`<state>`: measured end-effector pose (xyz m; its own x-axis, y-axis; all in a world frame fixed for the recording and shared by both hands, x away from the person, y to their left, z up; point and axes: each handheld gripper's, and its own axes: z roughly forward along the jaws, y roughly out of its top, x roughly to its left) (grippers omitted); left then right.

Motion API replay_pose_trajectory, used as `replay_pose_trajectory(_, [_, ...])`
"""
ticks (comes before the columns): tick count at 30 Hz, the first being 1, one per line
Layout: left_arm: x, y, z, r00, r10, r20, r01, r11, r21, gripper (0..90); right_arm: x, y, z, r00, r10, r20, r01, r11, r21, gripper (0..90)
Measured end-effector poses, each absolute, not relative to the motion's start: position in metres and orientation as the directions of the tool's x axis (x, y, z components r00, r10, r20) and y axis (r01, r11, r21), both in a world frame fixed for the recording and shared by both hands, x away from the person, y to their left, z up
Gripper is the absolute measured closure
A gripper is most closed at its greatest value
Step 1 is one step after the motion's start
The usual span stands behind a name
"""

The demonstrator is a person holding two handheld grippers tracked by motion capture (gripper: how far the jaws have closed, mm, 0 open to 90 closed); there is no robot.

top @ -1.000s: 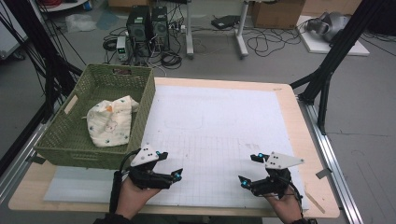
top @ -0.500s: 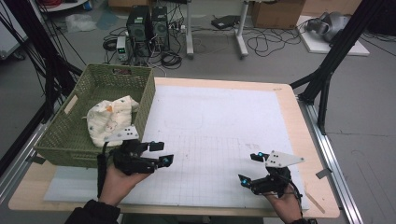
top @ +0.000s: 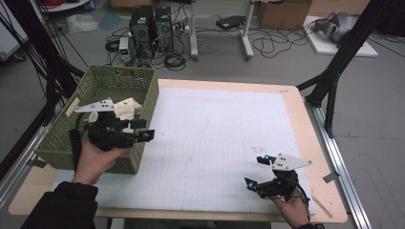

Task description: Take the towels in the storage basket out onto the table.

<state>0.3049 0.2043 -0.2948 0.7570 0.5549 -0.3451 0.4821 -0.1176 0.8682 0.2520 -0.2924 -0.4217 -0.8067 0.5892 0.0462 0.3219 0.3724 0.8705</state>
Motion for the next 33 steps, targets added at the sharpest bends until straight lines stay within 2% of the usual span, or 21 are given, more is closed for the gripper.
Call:
replay_pose_trajectory(8, [0.329,0.243,-0.293,0.682,0.659,-0.316,0.511,-0.12,0.851,35.3,0.254,-0.292,-0.423,-0.807,0.589,0.047,0.325,0.376,0.868,10.4])
replay_pose_trajectory(16, [0.358,0.275,-0.304,0.577,0.78,-0.242,0.555,-0.156,0.817,35.4,0.255,-0.292,-0.424,-0.807,0.588,0.053,0.331,0.376,0.866,10.4])
replay_pose_trajectory(22, [0.377,0.286,-0.318,0.507,0.846,-0.164,0.595,-0.205,0.777,35.5,0.257,-0.292,-0.425,-0.811,0.584,0.046,0.325,0.383,0.865,10.4])
replay_pose_trajectory(33, [0.407,0.296,-0.342,0.379,0.922,-0.081,0.676,-0.217,0.704,33.6,0.257,-0.289,-0.428,-0.818,0.573,0.053,0.33,0.393,0.858,10.4])
